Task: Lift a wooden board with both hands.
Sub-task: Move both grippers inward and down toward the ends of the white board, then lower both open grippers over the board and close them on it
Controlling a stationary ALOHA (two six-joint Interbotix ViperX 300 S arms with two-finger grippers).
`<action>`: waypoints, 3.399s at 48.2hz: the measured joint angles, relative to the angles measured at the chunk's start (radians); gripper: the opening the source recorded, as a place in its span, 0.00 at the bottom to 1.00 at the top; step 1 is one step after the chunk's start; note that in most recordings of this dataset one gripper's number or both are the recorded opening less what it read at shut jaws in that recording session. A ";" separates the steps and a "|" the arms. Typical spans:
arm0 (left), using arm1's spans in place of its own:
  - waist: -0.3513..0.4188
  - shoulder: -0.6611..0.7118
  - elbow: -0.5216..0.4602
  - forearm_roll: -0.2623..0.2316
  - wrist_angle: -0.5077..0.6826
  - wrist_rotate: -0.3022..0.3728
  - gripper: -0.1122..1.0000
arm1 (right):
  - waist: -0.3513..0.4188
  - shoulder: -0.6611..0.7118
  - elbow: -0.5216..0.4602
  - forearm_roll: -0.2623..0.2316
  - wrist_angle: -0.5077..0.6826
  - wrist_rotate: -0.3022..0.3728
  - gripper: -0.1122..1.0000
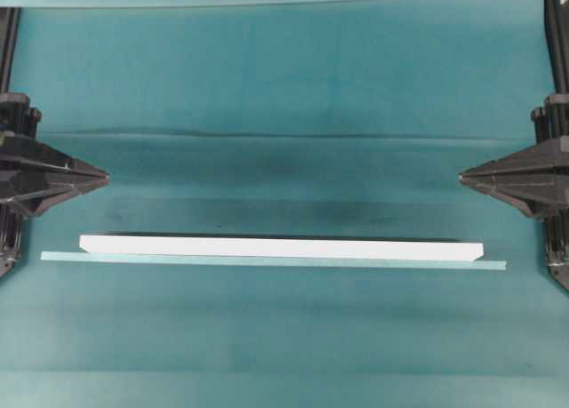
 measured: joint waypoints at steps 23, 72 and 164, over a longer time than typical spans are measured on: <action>0.026 0.207 -0.152 0.011 0.140 -0.126 0.09 | -0.021 0.048 -0.041 0.118 0.293 0.121 0.11; 0.000 0.561 -0.482 0.012 0.884 -0.124 0.09 | -0.049 0.640 -0.522 0.117 0.971 0.147 0.11; -0.035 0.847 -0.466 0.018 0.870 -0.098 0.98 | -0.005 0.923 -0.586 0.083 0.996 -0.020 0.95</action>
